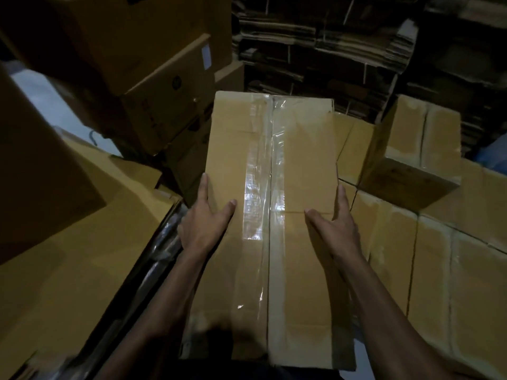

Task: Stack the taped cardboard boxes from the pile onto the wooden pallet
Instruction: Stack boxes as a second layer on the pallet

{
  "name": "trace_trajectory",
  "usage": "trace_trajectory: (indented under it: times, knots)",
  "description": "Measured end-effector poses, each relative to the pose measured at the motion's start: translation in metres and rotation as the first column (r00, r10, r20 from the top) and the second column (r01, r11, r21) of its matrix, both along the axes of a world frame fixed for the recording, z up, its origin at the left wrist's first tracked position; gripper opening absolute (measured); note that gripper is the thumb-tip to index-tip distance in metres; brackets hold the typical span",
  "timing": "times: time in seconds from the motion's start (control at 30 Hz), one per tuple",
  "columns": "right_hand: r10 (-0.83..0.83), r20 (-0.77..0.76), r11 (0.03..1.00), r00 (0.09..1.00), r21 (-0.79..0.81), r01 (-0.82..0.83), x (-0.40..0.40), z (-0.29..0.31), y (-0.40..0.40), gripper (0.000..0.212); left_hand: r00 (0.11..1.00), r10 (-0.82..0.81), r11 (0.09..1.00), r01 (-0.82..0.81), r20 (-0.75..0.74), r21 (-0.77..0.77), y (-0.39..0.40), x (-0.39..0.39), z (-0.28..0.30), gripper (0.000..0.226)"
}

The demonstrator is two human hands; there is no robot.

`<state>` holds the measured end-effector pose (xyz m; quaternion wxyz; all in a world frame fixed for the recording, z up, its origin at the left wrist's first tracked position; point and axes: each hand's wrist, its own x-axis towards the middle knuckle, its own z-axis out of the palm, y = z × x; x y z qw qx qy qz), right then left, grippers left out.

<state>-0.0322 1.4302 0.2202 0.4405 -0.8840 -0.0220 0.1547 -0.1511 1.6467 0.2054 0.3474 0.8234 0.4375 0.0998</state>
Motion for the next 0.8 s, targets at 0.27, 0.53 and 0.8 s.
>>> trace_trajectory:
  times: [0.27, 0.53, 0.8]
  knots:
    - [-0.111, 0.008, 0.994, 0.994, -0.001, 0.111, 0.041, 0.006, 0.079, 0.093, 0.993, -0.122, 0.992, 0.121, -0.009, -0.029, 0.094, 0.069, 0.003, 0.086]
    - [-0.246, -0.029, 0.969, 0.969, -0.038, 0.245, 0.130, -0.025, 0.123, 0.094, 0.967, -0.249, 0.969, 0.248, -0.056, -0.020, 0.147, 0.185, -0.017, 0.085]
    - [-0.361, -0.053, 0.932, 0.931, -0.033, 0.360, 0.255, -0.032, 0.159, 0.090, 0.942, -0.327, 0.945, 0.326, -0.080, -0.022, 0.186, 0.344, -0.016, 0.083]
